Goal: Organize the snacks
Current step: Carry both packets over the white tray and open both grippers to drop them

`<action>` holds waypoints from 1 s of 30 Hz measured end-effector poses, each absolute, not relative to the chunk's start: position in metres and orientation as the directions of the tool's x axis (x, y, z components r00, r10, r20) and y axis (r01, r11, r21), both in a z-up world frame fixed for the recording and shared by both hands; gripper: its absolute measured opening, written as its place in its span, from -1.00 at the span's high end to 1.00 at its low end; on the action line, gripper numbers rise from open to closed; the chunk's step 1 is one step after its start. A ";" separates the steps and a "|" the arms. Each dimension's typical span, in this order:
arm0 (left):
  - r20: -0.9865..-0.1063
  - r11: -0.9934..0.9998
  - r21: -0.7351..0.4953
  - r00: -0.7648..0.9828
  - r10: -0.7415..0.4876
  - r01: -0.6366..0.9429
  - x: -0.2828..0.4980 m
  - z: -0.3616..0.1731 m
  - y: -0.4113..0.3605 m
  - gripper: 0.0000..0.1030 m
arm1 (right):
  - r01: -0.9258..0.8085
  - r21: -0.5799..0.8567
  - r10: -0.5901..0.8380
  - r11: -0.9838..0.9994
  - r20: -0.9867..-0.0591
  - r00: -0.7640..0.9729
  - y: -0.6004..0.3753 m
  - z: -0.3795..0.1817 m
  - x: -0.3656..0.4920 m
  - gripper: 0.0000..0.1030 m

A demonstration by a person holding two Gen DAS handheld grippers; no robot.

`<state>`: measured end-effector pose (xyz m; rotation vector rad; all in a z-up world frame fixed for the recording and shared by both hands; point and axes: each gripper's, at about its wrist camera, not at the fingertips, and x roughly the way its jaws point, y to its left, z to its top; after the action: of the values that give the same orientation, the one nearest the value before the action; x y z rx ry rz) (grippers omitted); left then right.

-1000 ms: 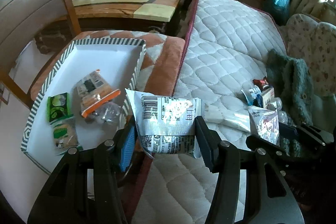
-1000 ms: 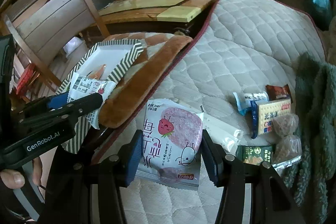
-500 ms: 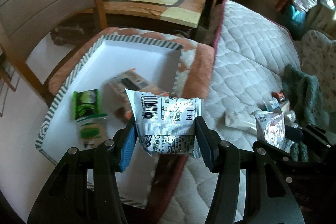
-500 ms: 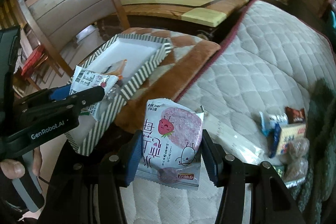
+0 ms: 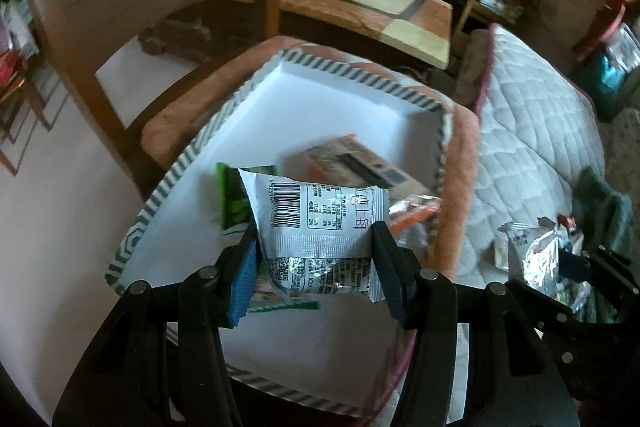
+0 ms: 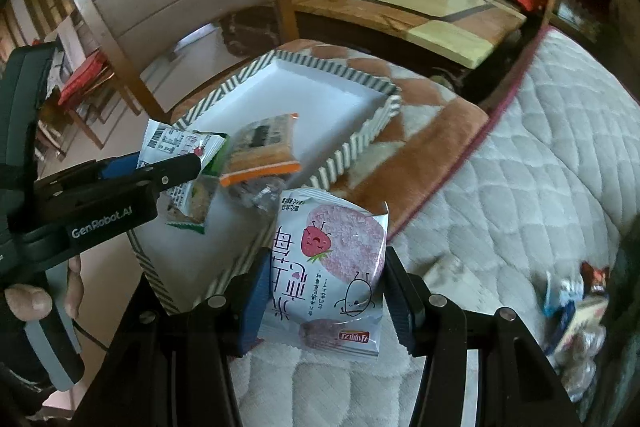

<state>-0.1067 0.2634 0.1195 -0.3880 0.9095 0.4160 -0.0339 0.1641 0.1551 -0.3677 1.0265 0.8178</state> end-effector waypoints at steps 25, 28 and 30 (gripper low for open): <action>-0.862 0.793 -0.125 0.461 0.211 -0.596 -0.100 0.075 0.322 -0.04 | -0.829 0.120 0.387 0.546 -0.914 0.122 0.297 0.096 0.011 0.00; -0.863 0.792 -0.126 0.460 0.211 -0.598 -0.098 0.076 0.321 -0.04 | -0.823 0.142 0.404 0.550 -0.907 0.114 0.299 0.095 0.017 0.00; -0.863 0.789 -0.131 0.461 0.208 -0.601 -0.096 0.075 0.320 -0.08 | -0.814 0.163 0.427 0.557 -0.897 0.112 0.294 0.097 0.017 -0.10</action>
<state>-0.0962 0.3201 0.0753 -0.4553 0.9729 0.5189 0.0169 0.2943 0.0972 -0.4207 1.1240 0.9505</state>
